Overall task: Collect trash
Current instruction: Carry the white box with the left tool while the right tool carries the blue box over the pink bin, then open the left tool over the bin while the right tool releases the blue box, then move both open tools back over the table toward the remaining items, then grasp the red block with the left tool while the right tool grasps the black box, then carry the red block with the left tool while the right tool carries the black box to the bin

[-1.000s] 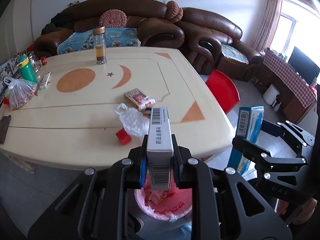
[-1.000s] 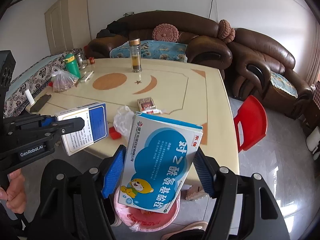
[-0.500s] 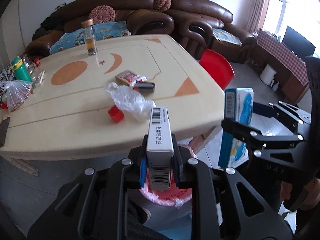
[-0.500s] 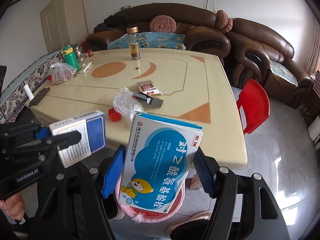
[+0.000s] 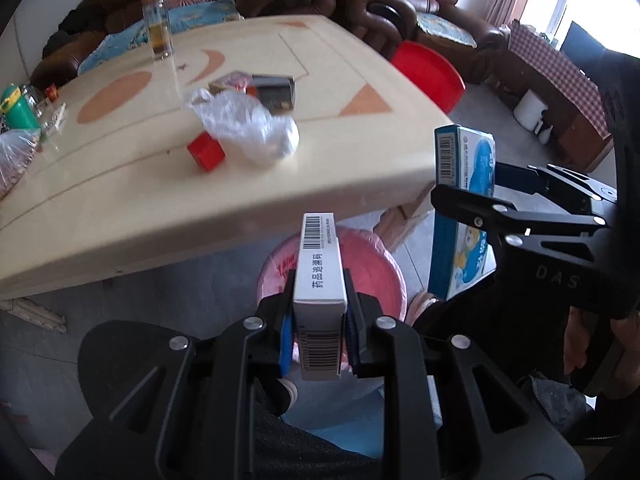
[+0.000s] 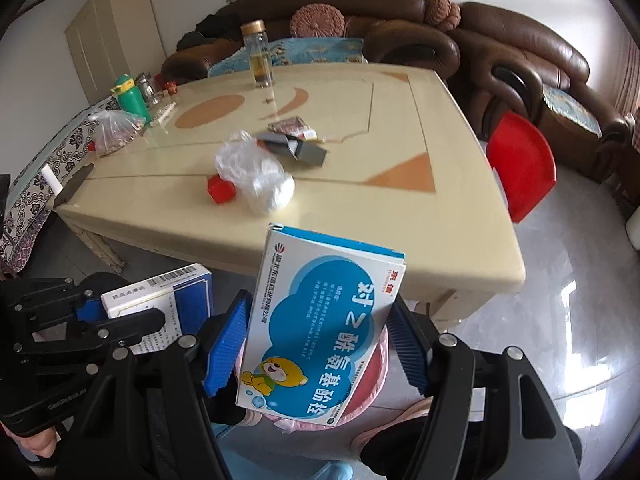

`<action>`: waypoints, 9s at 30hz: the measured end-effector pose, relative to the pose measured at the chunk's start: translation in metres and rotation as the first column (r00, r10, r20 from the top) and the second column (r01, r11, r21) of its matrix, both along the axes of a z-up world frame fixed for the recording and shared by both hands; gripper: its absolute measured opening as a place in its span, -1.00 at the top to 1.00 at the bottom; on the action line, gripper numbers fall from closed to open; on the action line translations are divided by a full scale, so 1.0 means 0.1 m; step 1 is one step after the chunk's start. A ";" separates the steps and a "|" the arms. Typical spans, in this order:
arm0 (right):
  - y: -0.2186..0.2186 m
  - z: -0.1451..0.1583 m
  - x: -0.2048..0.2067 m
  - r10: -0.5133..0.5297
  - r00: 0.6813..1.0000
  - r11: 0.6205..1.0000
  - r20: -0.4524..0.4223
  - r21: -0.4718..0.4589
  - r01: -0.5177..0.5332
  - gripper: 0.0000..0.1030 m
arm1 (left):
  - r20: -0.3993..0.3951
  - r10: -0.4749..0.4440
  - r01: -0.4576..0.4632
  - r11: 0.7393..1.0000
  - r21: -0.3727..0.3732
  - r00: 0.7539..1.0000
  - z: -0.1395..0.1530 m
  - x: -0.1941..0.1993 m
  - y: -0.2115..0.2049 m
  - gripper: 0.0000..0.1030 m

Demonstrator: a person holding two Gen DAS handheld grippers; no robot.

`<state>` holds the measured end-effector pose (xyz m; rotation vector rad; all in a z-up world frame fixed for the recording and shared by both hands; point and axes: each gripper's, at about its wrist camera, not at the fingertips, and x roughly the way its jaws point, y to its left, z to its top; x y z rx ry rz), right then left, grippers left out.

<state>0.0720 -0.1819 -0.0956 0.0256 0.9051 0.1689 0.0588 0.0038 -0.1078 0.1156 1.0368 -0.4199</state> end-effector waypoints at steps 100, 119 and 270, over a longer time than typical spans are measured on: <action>-0.18 -2.34 0.79 0.004 0.907 0.999 -0.421 0.033 0.011 -0.52 | -0.473 0.112 -0.044 0.987 0.153 0.874 -2.27 0.80 -0.32 -0.34; -0.23 0.42 0.54 0.100 0.987 0.992 0.124 0.065 -0.109 -0.65 | -0.014 0.126 -0.123 0.983 0.134 0.992 0.51 0.77 0.77 -0.37; 0.34 0.49 0.65 0.387 0.912 0.852 0.137 -0.432 -0.297 0.50 | 0.028 -0.391 0.382 0.911 0.152 0.920 0.48 0.85 0.35 0.33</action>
